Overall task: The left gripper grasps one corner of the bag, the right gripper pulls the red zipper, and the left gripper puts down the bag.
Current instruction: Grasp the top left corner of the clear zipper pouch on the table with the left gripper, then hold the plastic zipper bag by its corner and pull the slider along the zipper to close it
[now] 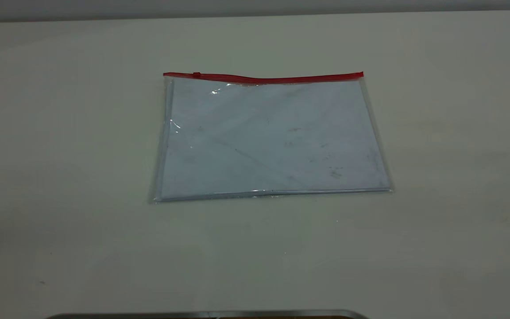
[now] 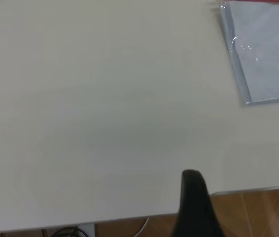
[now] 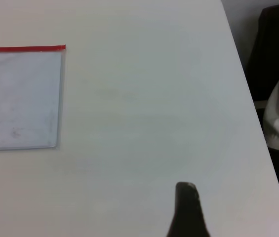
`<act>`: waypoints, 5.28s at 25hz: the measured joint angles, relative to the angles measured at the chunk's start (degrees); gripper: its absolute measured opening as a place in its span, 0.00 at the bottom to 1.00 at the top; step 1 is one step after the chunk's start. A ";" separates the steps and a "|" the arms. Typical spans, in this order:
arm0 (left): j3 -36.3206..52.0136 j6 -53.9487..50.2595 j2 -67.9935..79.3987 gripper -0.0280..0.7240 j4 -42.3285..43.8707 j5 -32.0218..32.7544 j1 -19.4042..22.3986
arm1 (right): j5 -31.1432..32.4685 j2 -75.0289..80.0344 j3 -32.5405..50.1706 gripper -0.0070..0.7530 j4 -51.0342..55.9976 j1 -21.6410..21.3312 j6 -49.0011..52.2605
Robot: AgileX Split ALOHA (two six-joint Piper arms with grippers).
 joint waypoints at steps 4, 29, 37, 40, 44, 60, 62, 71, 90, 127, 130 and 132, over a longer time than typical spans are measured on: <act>0.00 0.00 0.00 0.81 0.00 0.00 0.00 | 0.00 0.00 0.00 0.78 0.00 0.00 0.00; 0.00 0.00 0.00 0.81 0.24 0.00 0.00 | 0.00 0.00 0.00 0.78 0.05 0.00 0.00; 0.00 0.00 0.00 0.81 -0.78 -0.05 0.00 | 0.00 0.00 0.00 0.78 0.10 -0.02 0.00; -0.42 -0.92 0.93 0.81 -0.78 -0.81 0.00 | 0.00 0.00 0.00 0.78 0.18 -0.02 0.00; -5.11 -2.24 9.40 0.81 -0.83 -5.50 0.00 | -0.31 0.00 0.00 0.78 1.23 -0.02 0.02; -22.44 2.74 68.96 0.81 -15.45 -30.23 0.00 | -10.46 32.15 -12.60 0.78 8.36 -0.02 -1.11; -23.04 6.10 75.55 0.81 -18.43 -34.13 0.00 | -13.71 37.12 -13.09 0.78 9.20 -0.02 -1.36; -33.10 28.02 99.91 0.81 -34.71 -37.07 0.02 | -23.62 59.54 -13.52 0.78 19.29 -0.02 -14.08; -50.07 54.20 132.74 0.81 -54.61 -37.92 -0.77 | -30.96 90.49 -13.76 0.78 56.20 1.32 -58.45; -72.81 96.06 149.81 0.11 -65.94 -16.66 -7.82 | -38.20 98.92 -23.73 0.78 55.63 8.19 -63.92; -75.60 104.25 149.81 0.11 -62.01 -9.75 -8.10 | -37.03 102.20 -27.02 0.78 56.31 9.19 -67.69; -76.63 108.90 149.81 0.11 -60.76 -6.81 -8.21 | -36.97 105.34 -29.42 0.78 56.52 10.99 -70.10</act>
